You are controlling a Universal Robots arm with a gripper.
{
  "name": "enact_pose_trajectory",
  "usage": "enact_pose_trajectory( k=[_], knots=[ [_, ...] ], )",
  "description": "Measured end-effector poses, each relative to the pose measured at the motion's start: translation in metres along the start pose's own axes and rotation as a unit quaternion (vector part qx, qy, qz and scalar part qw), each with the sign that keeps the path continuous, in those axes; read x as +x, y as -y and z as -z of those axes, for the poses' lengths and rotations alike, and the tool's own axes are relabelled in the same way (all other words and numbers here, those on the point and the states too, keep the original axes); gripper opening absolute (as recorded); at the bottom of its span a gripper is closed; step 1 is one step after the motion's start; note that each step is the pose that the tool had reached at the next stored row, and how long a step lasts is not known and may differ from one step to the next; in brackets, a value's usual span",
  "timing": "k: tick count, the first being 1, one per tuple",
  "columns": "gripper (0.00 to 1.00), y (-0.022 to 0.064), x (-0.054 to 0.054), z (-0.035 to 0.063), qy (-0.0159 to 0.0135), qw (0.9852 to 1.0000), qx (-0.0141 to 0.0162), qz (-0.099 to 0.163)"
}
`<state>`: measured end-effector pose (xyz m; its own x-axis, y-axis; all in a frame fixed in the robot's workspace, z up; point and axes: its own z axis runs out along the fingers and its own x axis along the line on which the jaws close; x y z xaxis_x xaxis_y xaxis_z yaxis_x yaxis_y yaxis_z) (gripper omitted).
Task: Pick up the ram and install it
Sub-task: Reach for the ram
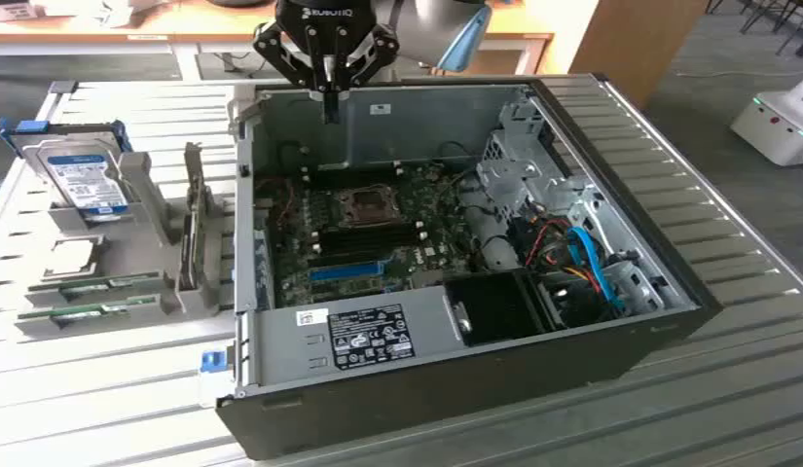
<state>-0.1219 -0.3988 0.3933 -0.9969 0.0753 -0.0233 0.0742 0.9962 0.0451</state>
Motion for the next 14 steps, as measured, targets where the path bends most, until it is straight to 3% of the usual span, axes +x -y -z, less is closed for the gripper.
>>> enact_pose_trajectory(
  k=[14],
  knots=[
    [0.1, 0.0003, 0.0039, -0.0003, -0.0004, 1.0, 0.0, 0.0]
  ],
)
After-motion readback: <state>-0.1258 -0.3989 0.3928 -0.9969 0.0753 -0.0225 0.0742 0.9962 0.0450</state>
